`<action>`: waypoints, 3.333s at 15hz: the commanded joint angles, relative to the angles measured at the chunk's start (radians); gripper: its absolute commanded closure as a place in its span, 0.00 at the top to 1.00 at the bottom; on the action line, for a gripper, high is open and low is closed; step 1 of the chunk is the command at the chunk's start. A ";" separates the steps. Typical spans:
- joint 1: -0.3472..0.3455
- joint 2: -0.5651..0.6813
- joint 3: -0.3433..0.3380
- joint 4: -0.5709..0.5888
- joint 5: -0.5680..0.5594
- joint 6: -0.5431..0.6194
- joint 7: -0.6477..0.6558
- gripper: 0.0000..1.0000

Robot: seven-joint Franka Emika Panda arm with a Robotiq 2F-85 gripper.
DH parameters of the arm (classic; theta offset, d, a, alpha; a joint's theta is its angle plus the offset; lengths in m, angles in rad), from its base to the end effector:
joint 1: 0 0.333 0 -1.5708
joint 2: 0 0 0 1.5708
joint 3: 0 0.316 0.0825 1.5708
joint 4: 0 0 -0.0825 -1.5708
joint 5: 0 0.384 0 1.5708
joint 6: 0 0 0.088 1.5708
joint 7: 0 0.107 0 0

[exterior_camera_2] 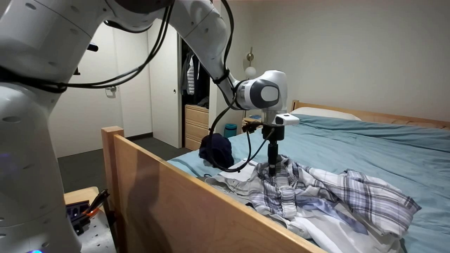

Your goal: Move the blue and checked clothes to the left

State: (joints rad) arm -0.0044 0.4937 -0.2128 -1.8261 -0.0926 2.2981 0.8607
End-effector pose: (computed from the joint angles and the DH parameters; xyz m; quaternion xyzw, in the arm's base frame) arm 0.6326 -0.1318 0.2689 0.8764 -0.4740 0.0204 0.0822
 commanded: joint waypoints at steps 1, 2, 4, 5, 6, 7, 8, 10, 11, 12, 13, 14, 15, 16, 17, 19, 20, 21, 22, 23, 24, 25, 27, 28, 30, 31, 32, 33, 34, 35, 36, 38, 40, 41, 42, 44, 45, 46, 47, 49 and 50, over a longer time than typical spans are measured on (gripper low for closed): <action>-0.001 0.065 -0.008 0.056 -0.021 -0.010 -0.006 0.95; -0.006 0.078 -0.004 0.068 -0.013 -0.009 -0.018 0.74; -0.005 0.095 -0.001 0.093 -0.012 -0.009 -0.032 0.69; -0.001 0.093 -0.001 0.100 -0.016 -0.014 -0.042 0.62; 0.000 0.087 0.004 0.103 -0.015 -0.013 -0.059 0.55; -0.001 0.068 0.016 0.092 -0.009 -0.001 -0.091 0.48; 0.000 0.051 0.027 0.084 -0.009 0.010 -0.128 0.42; 0.011 0.016 0.045 0.070 -0.012 0.019 -0.197 0.29; 0.019 -0.008 0.059 0.056 -0.009 0.026 -0.234 0.23; 0.024 -0.027 0.072 0.049 -0.005 0.025 -0.271 0.16; 0.040 -0.056 0.083 0.035 -0.011 0.025 -0.295 0.10; 0.051 -0.080 0.094 0.025 -0.012 0.027 -0.324 0.05; 0.064 -0.104 0.106 0.017 -0.016 0.025 -0.352 0.03; 0.074 -0.119 0.116 0.017 -0.019 0.024 -0.382 0.02; 0.079 -0.130 0.124 0.015 -0.021 0.020 -0.422 0.00; 0.067 -0.145 0.151 0.011 0.031 0.009 -0.482 0.26; 0.066 -0.150 0.155 0.011 0.043 -0.005 -0.483 0.27; 0.057 -0.152 0.160 0.007 0.065 -0.015 -0.492 0.33; 0.055 -0.154 0.161 0.006 0.075 -0.024 -0.497 0.38; 0.059 -0.159 0.147 0.002 0.058 -0.051 -0.484 0.46; 0.058 -0.162 0.140 -0.003 0.050 -0.063 -0.476 0.51; 0.052 -0.166 0.128 -0.012 0.048 -0.069 -0.457 0.58; 0.040 -0.154 0.104 -0.011 0.066 -0.094 -0.397 0.70; 0.038 -0.145 0.090 -0.009 0.066 -0.106 -0.360 0.77; 0.026 -0.118 0.062 -0.015 0.061 -0.091 -0.306 0.91; 0.019 -0.101 0.052 -0.013 0.064 -0.082 -0.287 0.96; 0.017 -0.087 0.043 -0.012 0.061 -0.071 -0.265 0.99; 0.011 -0.060 0.038 0.000 0.063 -0.056 -0.253 1.00; 0.011 -0.039 0.030 0.011 0.057 -0.051 -0.228 1.00; 0.015 -0.013 0.020 0.024 0.046 -0.038 -0.200 1.00; 0.019 0.007 0.010 0.033 0.039 -0.033 -0.171 1.00; 0.021 0.051 -0.001 0.060 0.037 -0.031 -0.129 1.00; 0.024 0.093 -0.014 0.090 0.026 -0.036 -0.090 1.00; 0.023 0.113 -0.016 0.108 0.025 -0.040 -0.084 1.00; 0.023 0.127 -0.020 0.122 0.022 -0.045 -0.079 1.00; 0.033 0.148 -0.034 0.148 0.005 -0.053 -0.058 0.74; 0.034 0.155 -0.037 0.158 0.000 -0.056 -0.055 0.69; 0.035 0.161 -0.038 0.169 -0.004 -0.057 -0.050 0.60; 0.033 0.163 -0.037 0.175 -0.003 -0.057 -0.052 0.54; 0.033 0.166 -0.038 0.185 -0.003 -0.058 -0.054 0.41; 0.033 0.167 -0.038 0.187 -0.002 -0.057 -0.054 0.34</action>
State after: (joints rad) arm 0.0222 0.6440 -0.2408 -1.6721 -0.0720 2.2578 0.7763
